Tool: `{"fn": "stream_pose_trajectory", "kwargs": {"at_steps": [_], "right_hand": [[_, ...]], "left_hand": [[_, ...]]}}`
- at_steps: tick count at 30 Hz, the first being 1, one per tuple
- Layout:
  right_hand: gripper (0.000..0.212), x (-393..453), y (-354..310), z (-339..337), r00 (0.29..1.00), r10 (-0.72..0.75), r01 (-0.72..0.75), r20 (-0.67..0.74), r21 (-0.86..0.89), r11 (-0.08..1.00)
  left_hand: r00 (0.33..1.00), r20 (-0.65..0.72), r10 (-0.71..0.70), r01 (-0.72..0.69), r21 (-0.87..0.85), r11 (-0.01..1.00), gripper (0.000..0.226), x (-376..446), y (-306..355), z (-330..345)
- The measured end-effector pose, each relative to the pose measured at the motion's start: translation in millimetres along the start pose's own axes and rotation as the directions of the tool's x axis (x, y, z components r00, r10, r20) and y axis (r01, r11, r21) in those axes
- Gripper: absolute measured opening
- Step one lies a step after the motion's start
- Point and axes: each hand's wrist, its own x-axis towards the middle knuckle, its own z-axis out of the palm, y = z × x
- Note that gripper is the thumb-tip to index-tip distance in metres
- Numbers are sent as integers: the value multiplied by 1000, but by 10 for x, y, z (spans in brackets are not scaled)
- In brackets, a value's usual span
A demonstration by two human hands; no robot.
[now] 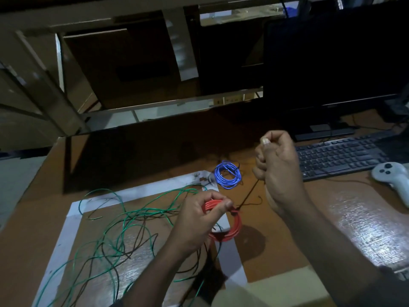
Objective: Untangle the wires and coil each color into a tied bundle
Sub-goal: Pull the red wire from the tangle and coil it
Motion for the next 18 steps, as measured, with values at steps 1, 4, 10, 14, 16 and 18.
{"fn": "stream_pose_trajectory", "kwargs": {"at_steps": [1,4,10,14,16,18], "right_hand": [[21,8,13,-2,1000,-7,7,7,-11,1000],[20,-48,105,-57,1000,6,-6,21,-25,1000],[18,-177,296,-178,995,64,-55,73,-119,991],[67,-348,470,-308,949,268,-224,169,-239,945],[69,-445,563,-314,915,358,-302,186,-270,914],[55,-516,640,-290,883,432,-382,184,-253,889]], "left_hand": [[999,-39,-3,2,-11,1000,7,14,-9,-8],[994,-106,-6,6,4,1000,8,17,-43,-51],[951,-177,-252,208,-232,950,22,-56,-191,-29],[927,-215,-306,214,-367,905,24,20,-172,4],[917,-204,-344,232,-429,873,24,73,-120,15],[907,-192,-374,244,-485,840,30,127,-124,34]]}}
